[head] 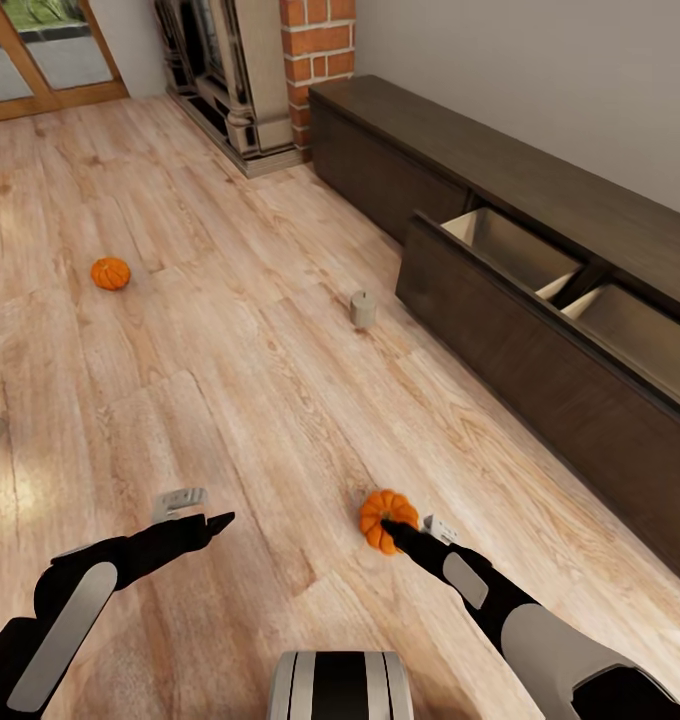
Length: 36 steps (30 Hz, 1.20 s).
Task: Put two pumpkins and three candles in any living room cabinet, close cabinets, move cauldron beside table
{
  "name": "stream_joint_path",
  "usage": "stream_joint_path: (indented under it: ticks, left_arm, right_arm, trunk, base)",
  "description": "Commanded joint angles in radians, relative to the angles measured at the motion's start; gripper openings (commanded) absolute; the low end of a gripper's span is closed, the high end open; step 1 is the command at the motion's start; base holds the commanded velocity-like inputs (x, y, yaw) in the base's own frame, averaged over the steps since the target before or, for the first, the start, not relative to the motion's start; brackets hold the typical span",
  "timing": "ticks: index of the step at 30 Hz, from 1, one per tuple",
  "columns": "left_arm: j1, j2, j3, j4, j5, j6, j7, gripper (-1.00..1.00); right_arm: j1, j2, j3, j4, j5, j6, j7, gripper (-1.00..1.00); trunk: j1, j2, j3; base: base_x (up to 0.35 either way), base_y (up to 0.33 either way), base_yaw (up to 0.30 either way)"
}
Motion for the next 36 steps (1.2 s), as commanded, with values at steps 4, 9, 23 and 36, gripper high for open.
stream_joint_path:
  ticks: [4,9,23,36]
  left_arm:
    - [-0.001,0.001,-0.001,-0.001,0.009,0.004,0.009,1.0]
    - [-0.006,0.001,0.002,-0.001,0.011,0.038,0.009,1.0]
    - [-0.024,0.001,0.005,-0.001,0.018,0.107,0.01,1.0]
    - [-0.037,0.001,0.008,-0.001,0.02,0.135,0.01,1.0]
  right_arm:
    - [0.0,-0.001,0.004,0.0,-0.005,0.001,0.001,-1.0]
    - [0.0,-0.001,0.003,-0.014,-0.005,0.0,0.001,-1.0]
    - [0.004,0.001,0.007,-0.135,-0.006,0.001,0.007,-1.0]
    - [0.005,0.002,0.009,-0.142,-0.006,0.0,0.015,-1.0]
  trunk:
    - [-0.002,0.001,0.015]
    - [-0.004,0.002,0.034]
    - [-0.01,0.005,0.088]
    - [-0.016,0.008,0.139]
  base:
    - [0.0,0.0,0.0]
    - [0.0,0.0,0.0]
    - [0.0,0.0,0.0]
    - [0.0,0.0,0.0]
